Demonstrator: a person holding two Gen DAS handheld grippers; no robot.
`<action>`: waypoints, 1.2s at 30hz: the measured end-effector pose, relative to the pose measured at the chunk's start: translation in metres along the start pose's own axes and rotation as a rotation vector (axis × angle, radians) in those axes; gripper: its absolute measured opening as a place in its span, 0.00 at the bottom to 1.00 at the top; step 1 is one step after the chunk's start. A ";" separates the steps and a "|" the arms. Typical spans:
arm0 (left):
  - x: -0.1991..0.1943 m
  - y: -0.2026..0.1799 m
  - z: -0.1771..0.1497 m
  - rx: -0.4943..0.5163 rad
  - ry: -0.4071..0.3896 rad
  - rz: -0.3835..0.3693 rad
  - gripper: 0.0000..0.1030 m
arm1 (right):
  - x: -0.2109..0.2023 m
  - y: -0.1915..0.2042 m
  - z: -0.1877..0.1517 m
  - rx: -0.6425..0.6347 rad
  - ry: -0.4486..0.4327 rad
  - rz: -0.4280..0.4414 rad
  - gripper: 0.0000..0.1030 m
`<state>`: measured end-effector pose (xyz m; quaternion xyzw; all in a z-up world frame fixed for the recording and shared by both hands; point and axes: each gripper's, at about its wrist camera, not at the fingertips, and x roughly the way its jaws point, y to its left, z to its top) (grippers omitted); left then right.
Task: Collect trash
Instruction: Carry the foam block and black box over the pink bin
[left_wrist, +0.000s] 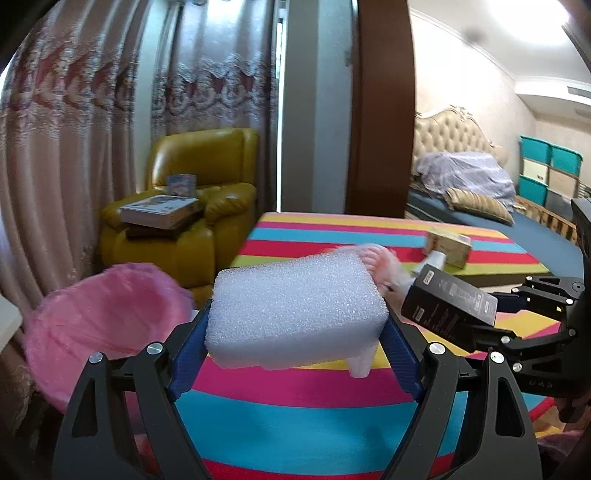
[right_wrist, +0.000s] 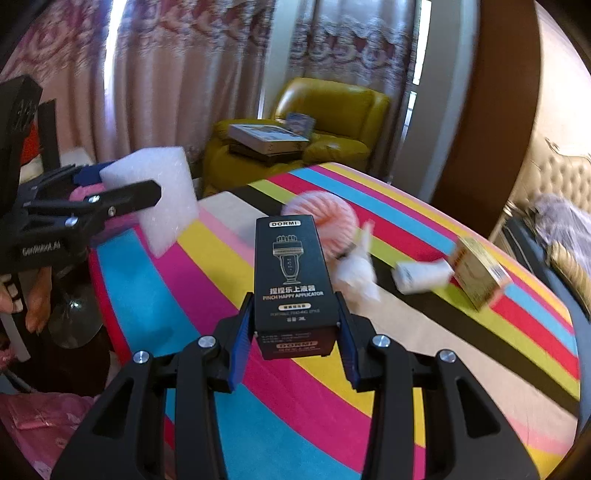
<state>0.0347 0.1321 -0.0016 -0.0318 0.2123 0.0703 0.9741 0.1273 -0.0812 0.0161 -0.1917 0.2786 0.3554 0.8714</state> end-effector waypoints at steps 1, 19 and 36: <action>-0.003 0.009 0.001 -0.010 -0.004 0.012 0.76 | 0.001 0.004 0.003 -0.010 0.000 0.011 0.39; -0.047 0.147 0.006 -0.202 -0.050 0.258 0.76 | 0.038 0.098 0.094 -0.165 -0.032 0.186 0.39; -0.020 0.221 -0.020 -0.370 0.022 0.319 0.76 | 0.100 0.167 0.178 -0.185 -0.053 0.297 0.39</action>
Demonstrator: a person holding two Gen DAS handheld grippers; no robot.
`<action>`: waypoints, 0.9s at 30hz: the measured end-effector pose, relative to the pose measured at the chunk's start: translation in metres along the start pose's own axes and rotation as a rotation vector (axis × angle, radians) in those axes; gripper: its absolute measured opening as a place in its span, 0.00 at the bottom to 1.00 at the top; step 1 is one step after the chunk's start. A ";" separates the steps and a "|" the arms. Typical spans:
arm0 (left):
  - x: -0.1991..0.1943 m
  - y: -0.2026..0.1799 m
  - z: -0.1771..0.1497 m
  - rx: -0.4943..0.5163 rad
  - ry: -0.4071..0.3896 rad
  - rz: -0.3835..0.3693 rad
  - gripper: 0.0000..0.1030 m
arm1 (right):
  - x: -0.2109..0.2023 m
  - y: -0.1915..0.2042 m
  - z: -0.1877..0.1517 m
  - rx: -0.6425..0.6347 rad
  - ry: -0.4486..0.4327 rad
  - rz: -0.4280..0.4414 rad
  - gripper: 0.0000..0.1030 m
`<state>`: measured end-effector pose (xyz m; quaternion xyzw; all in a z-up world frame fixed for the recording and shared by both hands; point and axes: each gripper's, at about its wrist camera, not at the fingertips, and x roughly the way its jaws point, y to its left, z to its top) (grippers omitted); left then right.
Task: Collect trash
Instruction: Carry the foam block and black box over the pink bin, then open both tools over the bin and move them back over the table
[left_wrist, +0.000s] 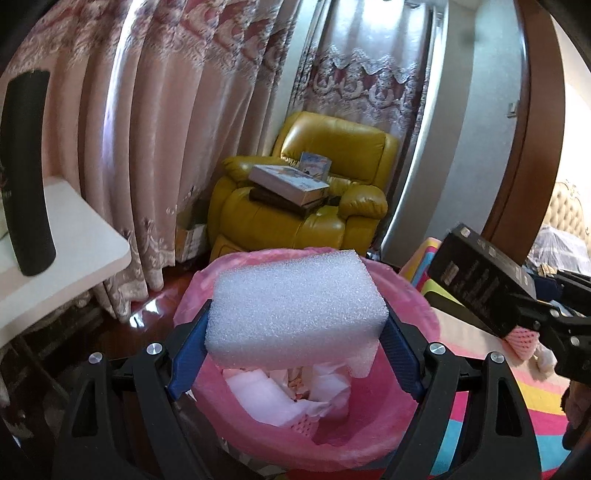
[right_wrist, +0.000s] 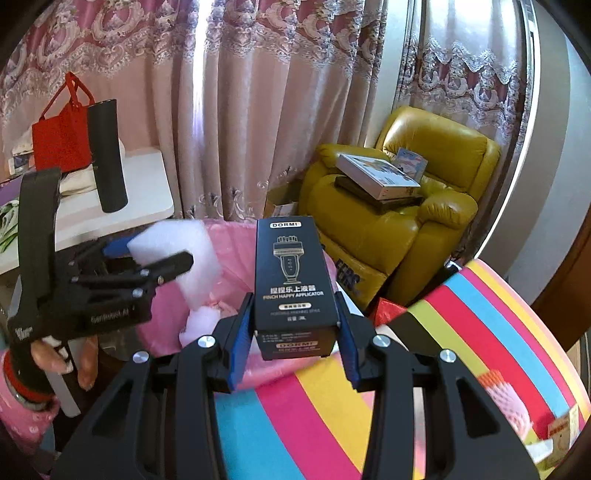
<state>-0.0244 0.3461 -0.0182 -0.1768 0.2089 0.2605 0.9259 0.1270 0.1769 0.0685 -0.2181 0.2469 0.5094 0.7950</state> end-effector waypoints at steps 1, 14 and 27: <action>0.003 0.001 0.000 -0.001 0.003 0.003 0.77 | 0.004 0.001 0.002 -0.001 -0.003 0.002 0.39; 0.007 0.015 -0.013 -0.044 0.020 0.049 0.87 | 0.013 0.008 0.007 -0.003 -0.088 -0.003 0.77; -0.020 -0.063 -0.019 0.081 -0.036 -0.076 0.88 | -0.068 -0.085 -0.093 0.157 -0.074 -0.196 0.77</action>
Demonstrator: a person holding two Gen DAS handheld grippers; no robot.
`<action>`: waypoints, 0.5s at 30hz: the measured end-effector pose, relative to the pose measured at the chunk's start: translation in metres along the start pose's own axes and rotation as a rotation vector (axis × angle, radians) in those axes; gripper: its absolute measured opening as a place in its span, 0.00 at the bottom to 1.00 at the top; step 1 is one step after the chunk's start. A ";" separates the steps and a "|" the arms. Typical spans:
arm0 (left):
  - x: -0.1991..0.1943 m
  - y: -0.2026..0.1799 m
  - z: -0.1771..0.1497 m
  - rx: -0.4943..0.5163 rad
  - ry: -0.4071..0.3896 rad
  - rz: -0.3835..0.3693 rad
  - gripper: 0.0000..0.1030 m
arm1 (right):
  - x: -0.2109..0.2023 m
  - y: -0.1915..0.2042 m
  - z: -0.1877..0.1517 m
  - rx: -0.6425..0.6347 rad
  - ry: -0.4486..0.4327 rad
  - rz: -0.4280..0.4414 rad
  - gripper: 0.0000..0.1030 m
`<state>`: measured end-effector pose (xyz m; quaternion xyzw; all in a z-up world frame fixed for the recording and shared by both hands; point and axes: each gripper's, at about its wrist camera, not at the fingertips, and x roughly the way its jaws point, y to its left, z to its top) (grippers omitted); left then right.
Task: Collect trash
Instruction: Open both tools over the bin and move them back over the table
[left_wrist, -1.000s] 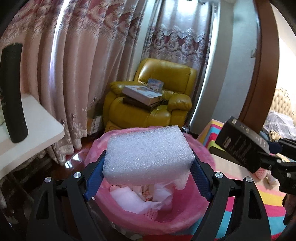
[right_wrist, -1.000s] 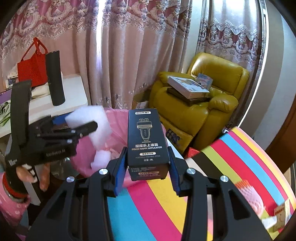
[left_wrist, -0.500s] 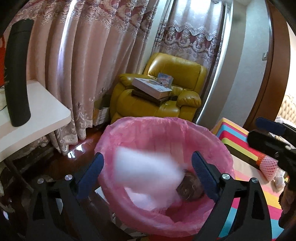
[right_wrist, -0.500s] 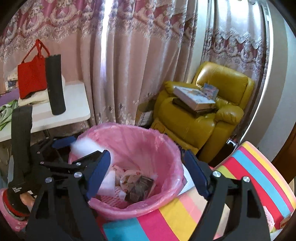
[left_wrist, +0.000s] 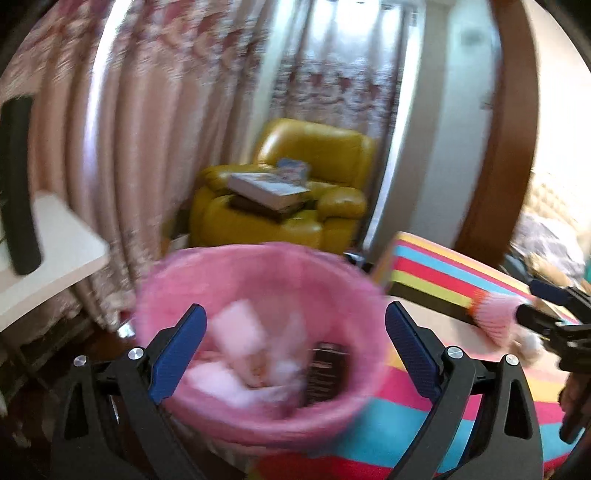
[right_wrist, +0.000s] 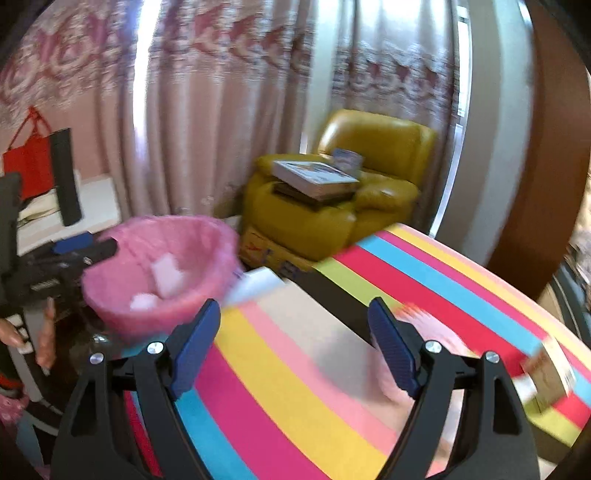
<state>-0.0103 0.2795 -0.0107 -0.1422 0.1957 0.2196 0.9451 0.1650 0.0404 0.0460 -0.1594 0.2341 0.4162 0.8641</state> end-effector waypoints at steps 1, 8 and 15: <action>0.001 -0.014 -0.001 0.026 0.007 -0.031 0.89 | -0.004 -0.008 -0.007 0.012 0.007 -0.019 0.77; 0.032 -0.108 -0.022 0.161 0.125 -0.210 0.89 | -0.030 -0.069 -0.055 0.101 0.055 -0.159 0.77; 0.062 -0.184 -0.040 0.249 0.193 -0.300 0.89 | -0.050 -0.127 -0.097 0.246 0.086 -0.253 0.77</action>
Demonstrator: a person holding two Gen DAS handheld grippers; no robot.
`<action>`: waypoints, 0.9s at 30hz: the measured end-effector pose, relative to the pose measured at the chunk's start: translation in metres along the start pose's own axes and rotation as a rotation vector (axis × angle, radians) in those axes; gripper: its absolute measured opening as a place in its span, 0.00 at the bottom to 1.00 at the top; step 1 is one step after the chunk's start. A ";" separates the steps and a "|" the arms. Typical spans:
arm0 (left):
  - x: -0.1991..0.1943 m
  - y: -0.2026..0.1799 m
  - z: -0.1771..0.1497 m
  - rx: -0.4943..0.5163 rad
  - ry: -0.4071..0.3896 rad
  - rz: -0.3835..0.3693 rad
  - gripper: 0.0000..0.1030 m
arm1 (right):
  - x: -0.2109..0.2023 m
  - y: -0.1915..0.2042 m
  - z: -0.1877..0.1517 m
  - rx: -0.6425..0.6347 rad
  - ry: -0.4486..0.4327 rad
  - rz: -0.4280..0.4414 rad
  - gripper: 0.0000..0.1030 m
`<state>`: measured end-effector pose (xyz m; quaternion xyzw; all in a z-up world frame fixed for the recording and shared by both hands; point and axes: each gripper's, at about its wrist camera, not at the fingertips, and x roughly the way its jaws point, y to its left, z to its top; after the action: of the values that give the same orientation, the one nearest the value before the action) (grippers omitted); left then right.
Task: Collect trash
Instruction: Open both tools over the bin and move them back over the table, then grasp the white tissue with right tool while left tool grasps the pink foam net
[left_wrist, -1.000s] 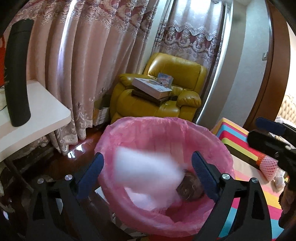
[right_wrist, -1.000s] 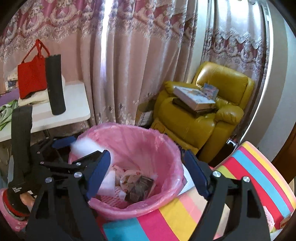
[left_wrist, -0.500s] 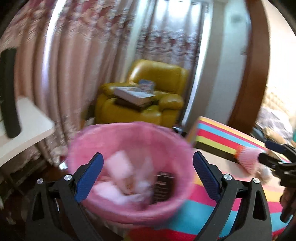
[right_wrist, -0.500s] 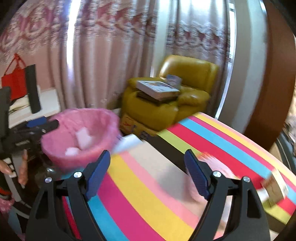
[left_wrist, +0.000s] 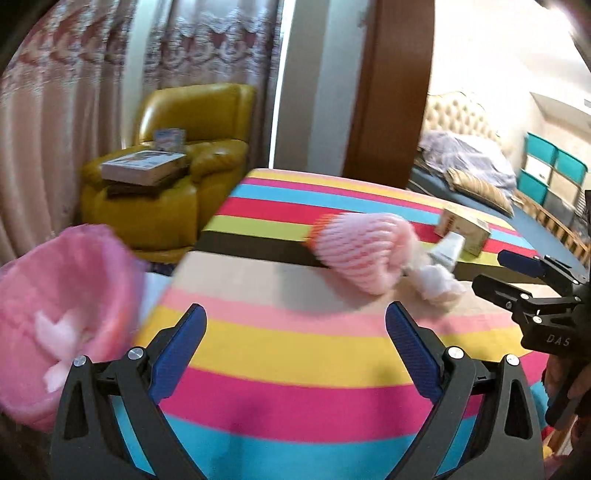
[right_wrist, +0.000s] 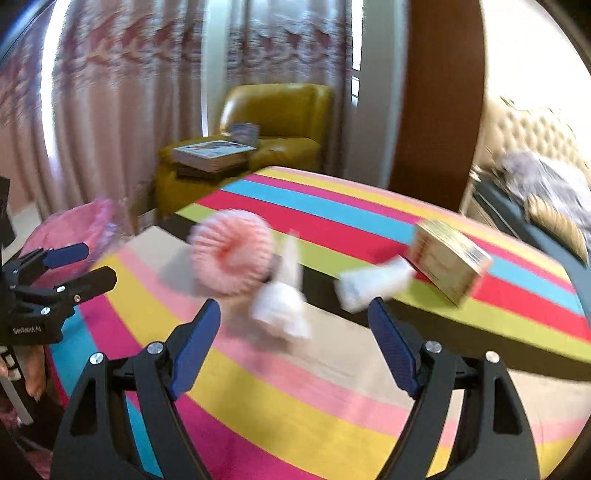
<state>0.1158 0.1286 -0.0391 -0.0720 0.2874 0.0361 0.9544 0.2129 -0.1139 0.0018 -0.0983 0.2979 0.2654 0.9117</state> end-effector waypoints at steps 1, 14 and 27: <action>0.005 -0.006 0.001 0.009 0.003 -0.007 0.89 | 0.001 -0.006 -0.002 0.015 0.006 -0.004 0.77; 0.033 -0.031 -0.008 0.102 0.059 -0.026 0.89 | 0.021 0.000 -0.008 0.031 0.064 0.001 0.77; 0.028 -0.026 -0.009 0.071 0.031 -0.045 0.89 | 0.077 0.022 0.017 -0.028 0.192 0.031 0.54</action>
<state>0.1369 0.1026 -0.0589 -0.0453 0.3014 0.0032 0.9524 0.2620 -0.0566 -0.0310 -0.1314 0.3816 0.2728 0.8733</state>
